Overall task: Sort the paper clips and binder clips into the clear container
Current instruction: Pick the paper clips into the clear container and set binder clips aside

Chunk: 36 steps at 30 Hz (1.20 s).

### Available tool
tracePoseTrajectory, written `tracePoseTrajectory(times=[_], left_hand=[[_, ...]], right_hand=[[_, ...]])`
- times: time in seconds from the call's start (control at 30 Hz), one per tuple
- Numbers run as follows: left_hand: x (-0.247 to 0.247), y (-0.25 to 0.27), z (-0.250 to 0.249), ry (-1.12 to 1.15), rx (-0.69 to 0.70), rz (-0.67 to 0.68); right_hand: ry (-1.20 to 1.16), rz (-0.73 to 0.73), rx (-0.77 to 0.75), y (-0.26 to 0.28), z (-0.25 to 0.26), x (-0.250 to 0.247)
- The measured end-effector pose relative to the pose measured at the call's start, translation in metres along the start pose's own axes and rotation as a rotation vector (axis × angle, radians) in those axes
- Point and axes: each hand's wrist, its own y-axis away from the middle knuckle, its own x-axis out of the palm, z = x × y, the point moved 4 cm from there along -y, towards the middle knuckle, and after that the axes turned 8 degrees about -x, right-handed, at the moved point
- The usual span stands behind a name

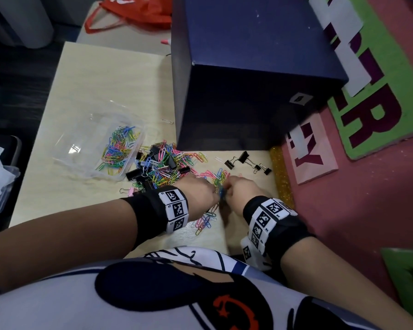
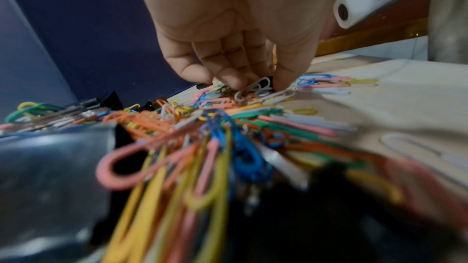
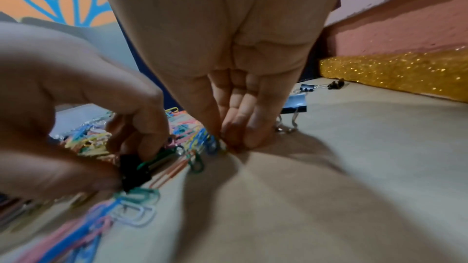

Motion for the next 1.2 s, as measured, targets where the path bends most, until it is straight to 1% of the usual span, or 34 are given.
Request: tracePoseTrajectory(times=[0.07,0.17,0.23,0.27,0.37,0.43,0.5,0.6,0.67,0.73,0.8,0.9,0.97,1.0,1.1,1.2], left_hand=[[0.000,0.002,0.001,0.003,-0.002,-0.024],[-0.001,0.003,0.006,0.020,-0.033,-0.072],[-0.004,0.002,0.011,0.031,-0.063,-0.106],[-0.006,0.001,0.014,0.046,-0.082,-0.118],[-0.014,-0.004,0.027,0.134,-0.137,-0.208],[-0.021,-0.008,0.035,0.242,-0.158,-0.285],[-0.025,-0.011,0.042,0.349,-0.178,-0.325],[-0.029,-0.015,0.047,0.488,-0.215,-0.350],[-0.027,-0.017,0.050,0.579,-0.268,-0.317],[-0.022,-0.018,0.050,0.616,-0.309,-0.235],[-0.014,-0.019,0.048,0.550,-0.310,-0.157],[0.000,-0.015,0.039,0.349,-0.234,-0.037],[0.007,-0.010,0.033,0.239,-0.191,-0.040],[0.009,-0.007,0.031,0.222,-0.182,-0.055],[0.011,-0.002,0.027,0.235,-0.155,-0.053],[0.011,0.004,0.025,0.248,-0.111,-0.041]], right_hand=[[-0.027,-0.018,-0.010,0.000,0.001,-0.004],[-0.114,-0.137,0.022,-0.003,-0.009,-0.013],[-0.154,-0.147,0.018,-0.005,-0.015,-0.012],[-0.173,-0.154,-0.006,-0.004,-0.017,-0.010],[-0.224,-0.272,-0.147,0.004,-0.013,-0.008],[-0.213,-0.275,-0.232,0.007,-0.008,-0.007],[-0.154,-0.260,-0.273,0.008,-0.002,-0.009],[-0.129,-0.294,-0.271,0.006,0.000,-0.013],[-0.080,-0.345,-0.226,0.003,-0.003,-0.017],[-0.115,-0.416,-0.098,0.001,-0.013,-0.026],[-0.217,-0.473,0.044,0.000,-0.026,-0.033],[-0.271,-0.451,0.182,-0.005,-0.037,-0.032],[-0.284,-0.414,0.199,-0.007,-0.033,-0.027],[-0.270,-0.385,0.181,-0.008,-0.030,-0.023],[-0.158,-0.307,0.097,-0.008,-0.017,-0.011],[-0.071,-0.218,0.089,-0.007,-0.008,0.000]])
